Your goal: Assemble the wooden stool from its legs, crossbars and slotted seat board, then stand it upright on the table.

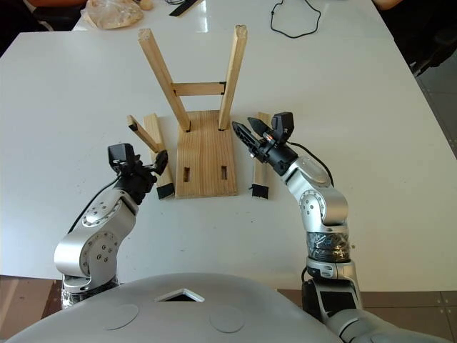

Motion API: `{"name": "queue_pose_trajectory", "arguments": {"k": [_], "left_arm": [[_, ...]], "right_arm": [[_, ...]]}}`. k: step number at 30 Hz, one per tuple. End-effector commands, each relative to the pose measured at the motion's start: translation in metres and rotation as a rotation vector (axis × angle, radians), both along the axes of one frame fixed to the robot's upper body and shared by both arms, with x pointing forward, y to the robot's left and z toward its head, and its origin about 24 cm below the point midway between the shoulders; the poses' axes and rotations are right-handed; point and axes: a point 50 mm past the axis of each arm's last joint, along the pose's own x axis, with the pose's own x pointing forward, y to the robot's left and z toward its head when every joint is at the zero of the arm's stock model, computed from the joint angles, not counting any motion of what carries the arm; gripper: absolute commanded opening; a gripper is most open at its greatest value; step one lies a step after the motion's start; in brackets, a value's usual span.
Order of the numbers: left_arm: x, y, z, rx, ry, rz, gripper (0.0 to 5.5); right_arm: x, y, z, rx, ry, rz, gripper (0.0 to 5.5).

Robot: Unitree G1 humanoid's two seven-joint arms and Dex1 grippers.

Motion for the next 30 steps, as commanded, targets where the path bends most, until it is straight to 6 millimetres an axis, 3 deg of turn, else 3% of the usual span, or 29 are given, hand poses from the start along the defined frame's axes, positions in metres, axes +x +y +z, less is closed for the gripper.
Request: {"name": "queue_pose_trajectory", "arguments": {"k": [1,17,26,30], "left_arm": [[-0.002,0.001,-0.006,0.025,0.058,-0.005,3.93],[-0.011,0.004,-0.02,0.191,0.303,-0.105,3.93],[-0.021,0.017,-0.019,0.221,0.373,-0.095,2.45],[-0.018,0.024,-0.015,0.243,0.349,-0.04,2.04]], "right_arm": [[0.001,0.0,0.0,-0.01,-0.008,0.004,2.8],[-0.006,0.007,-0.003,-0.004,-0.001,-0.003,2.8],[-0.014,0.012,-0.008,0.019,0.012,-0.039,2.8],[-0.015,0.012,-0.009,0.033,0.017,-0.062,2.8]]}}
